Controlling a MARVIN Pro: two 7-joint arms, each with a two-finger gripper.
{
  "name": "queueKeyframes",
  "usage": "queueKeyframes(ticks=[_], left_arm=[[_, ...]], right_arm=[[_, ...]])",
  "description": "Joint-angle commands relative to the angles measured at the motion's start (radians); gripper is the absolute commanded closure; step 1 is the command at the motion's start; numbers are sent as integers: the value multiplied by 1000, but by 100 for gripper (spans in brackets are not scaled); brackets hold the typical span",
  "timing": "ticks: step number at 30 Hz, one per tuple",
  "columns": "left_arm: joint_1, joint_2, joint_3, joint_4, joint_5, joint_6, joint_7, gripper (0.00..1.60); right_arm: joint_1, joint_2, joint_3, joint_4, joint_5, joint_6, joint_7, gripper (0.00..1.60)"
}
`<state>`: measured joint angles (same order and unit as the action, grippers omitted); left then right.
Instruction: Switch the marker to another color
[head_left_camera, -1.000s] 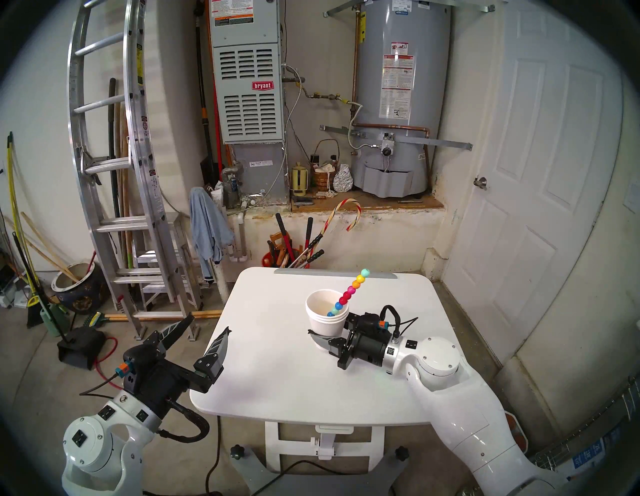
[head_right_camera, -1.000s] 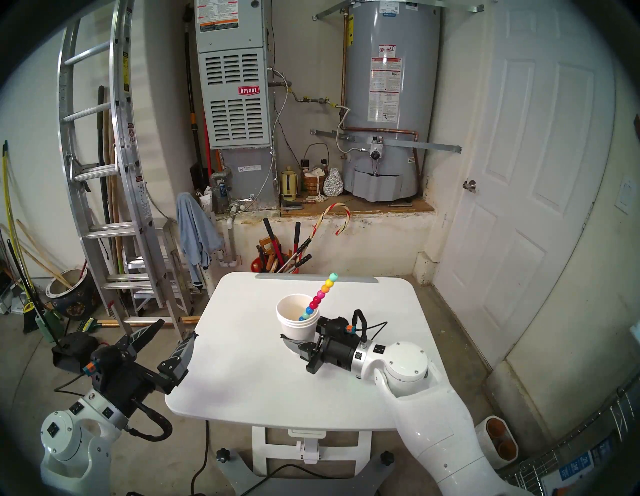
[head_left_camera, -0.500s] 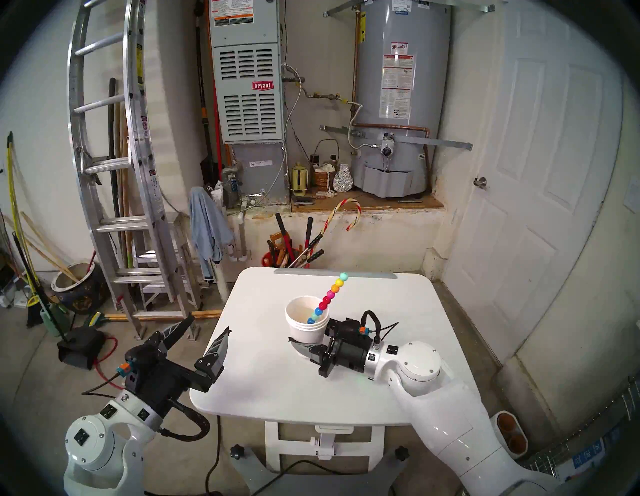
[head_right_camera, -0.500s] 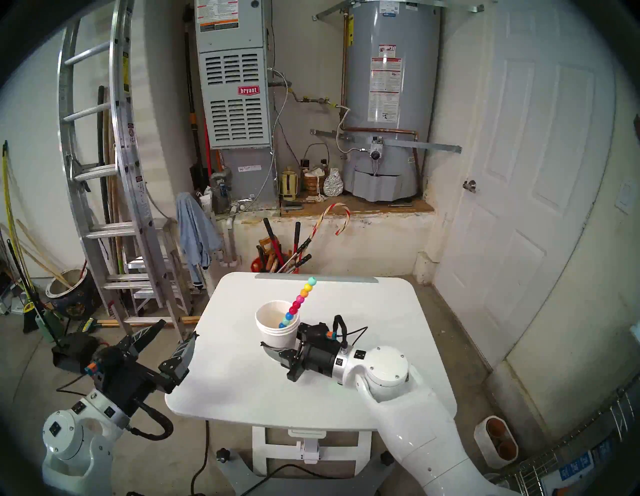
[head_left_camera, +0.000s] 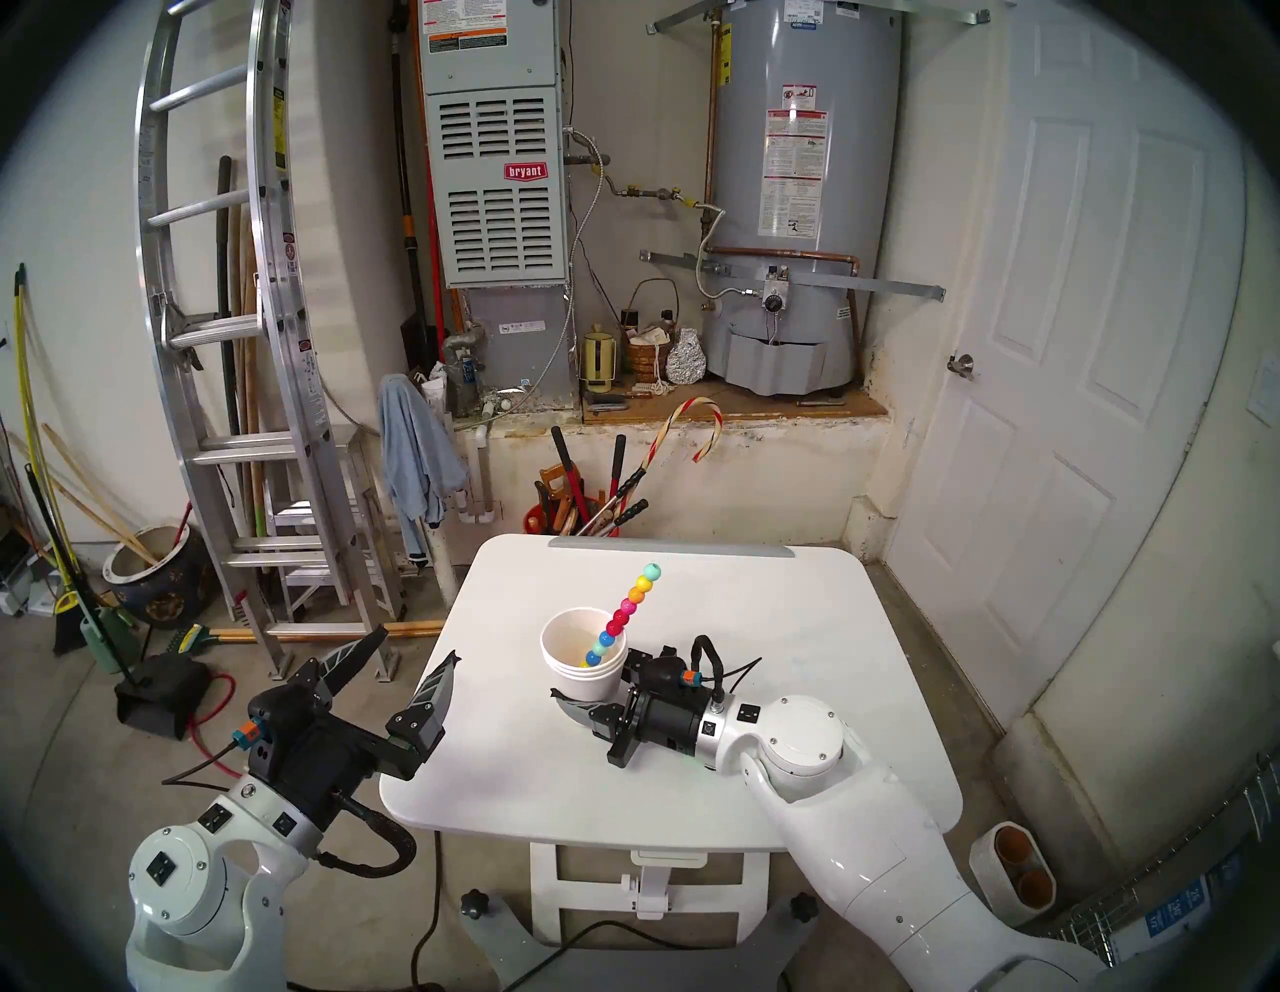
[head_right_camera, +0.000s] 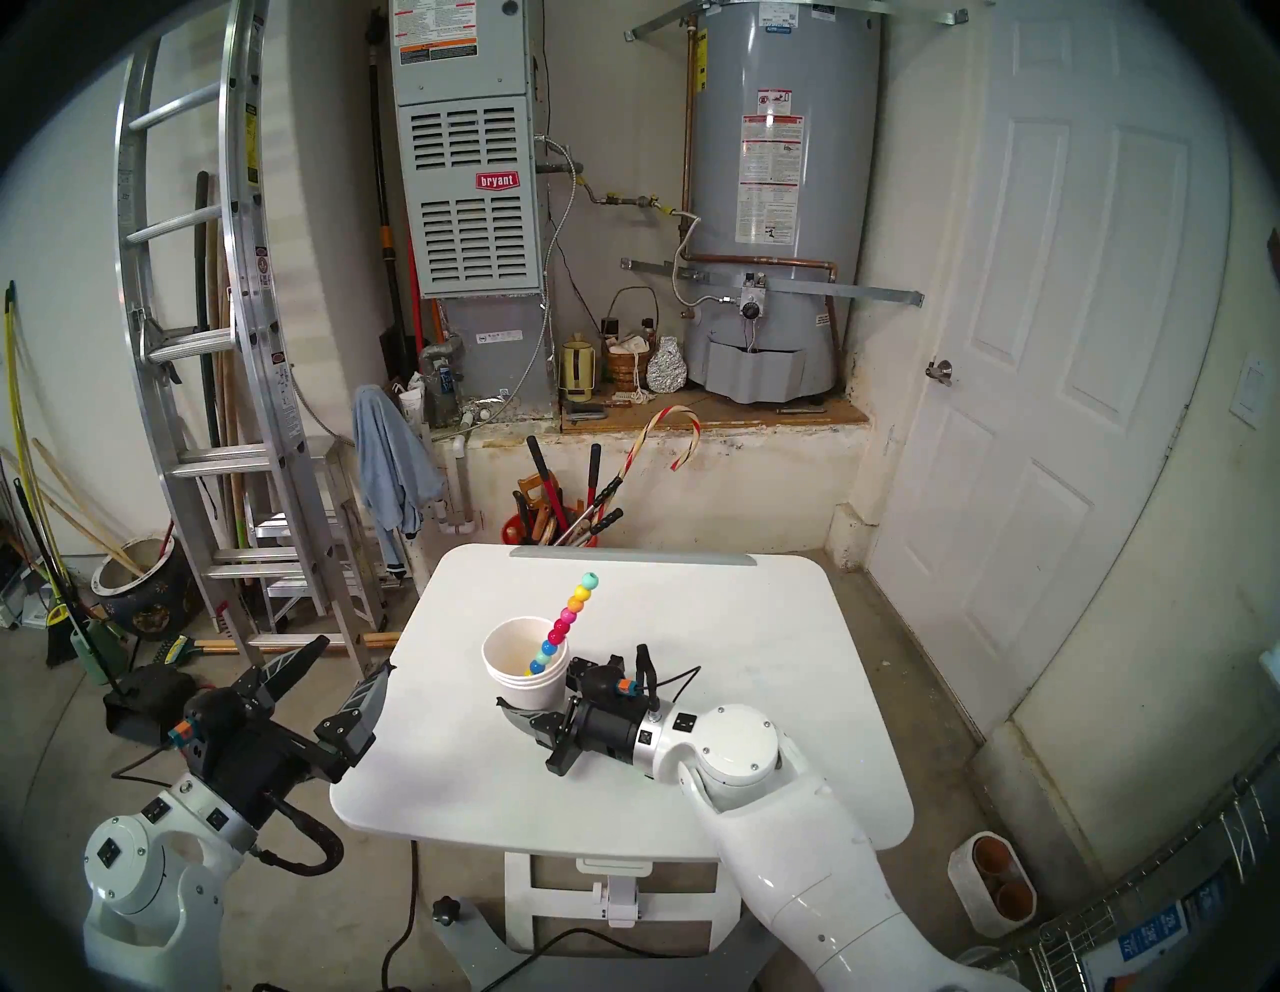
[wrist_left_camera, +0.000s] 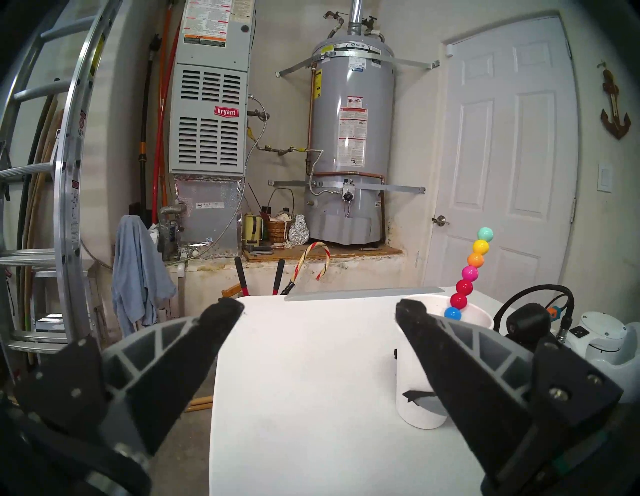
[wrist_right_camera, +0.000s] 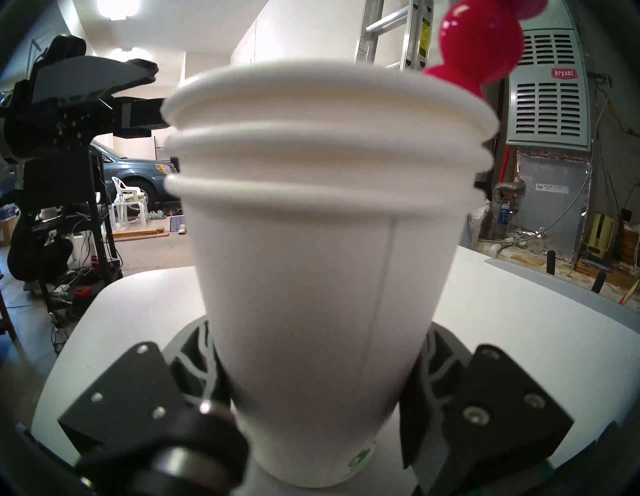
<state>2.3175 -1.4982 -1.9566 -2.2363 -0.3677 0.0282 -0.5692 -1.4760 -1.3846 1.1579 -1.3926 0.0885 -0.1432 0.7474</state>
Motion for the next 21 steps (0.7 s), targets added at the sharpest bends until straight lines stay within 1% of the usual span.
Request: queueKeyframes(ticks=[1, 7, 8, 9, 10, 11, 12, 13, 15, 16, 17, 19, 21], left_arm=[[-7, 1, -4, -9, -5, 5, 2, 0], [-11, 0, -1, -8, 0, 10, 3, 0], [-12, 0, -1, -8, 0, 11, 3, 0], [-12, 0, -1, -7, 1, 11, 3, 0], [-13, 0, 0, -7, 2, 11, 3, 0], [-13, 0, 0, -7, 2, 11, 3, 0], [-13, -1, 0, -6, 2, 11, 3, 0], [-14, -2, 0, -6, 3, 11, 3, 0], [-14, -2, 0, -6, 3, 12, 3, 0], [-14, -3, 1, -6, 4, 12, 3, 0], [-14, -3, 1, -6, 5, 11, 3, 0], [-15, -4, 1, -7, 5, 11, 3, 0], [-14, -5, 1, -7, 5, 10, 4, 0]], right_arm=[[30, -17, 9, -3, -1, -28, -12, 160], [28, -9, 14, -4, 2, -14, -3, 160], [27, -8, 15, -4, 3, -13, -2, 157], [25, -7, 19, -8, 12, 11, 3, 150], [24, -5, 21, -8, 9, 3, 2, 130], [24, -5, 21, -8, 9, 3, 2, 130], [23, -3, 22, -9, 10, 3, 4, 122], [21, 0, 26, -14, 12, 9, 8, 95], [20, 1, 28, -15, 11, 11, 9, 92], [19, 2, 30, -20, 15, 31, 12, 98], [20, 3, 32, -15, 14, 27, 17, 102], [20, 2, 33, -10, 15, 32, 24, 93], [18, 0, 34, -1, 16, 29, 30, 72]])
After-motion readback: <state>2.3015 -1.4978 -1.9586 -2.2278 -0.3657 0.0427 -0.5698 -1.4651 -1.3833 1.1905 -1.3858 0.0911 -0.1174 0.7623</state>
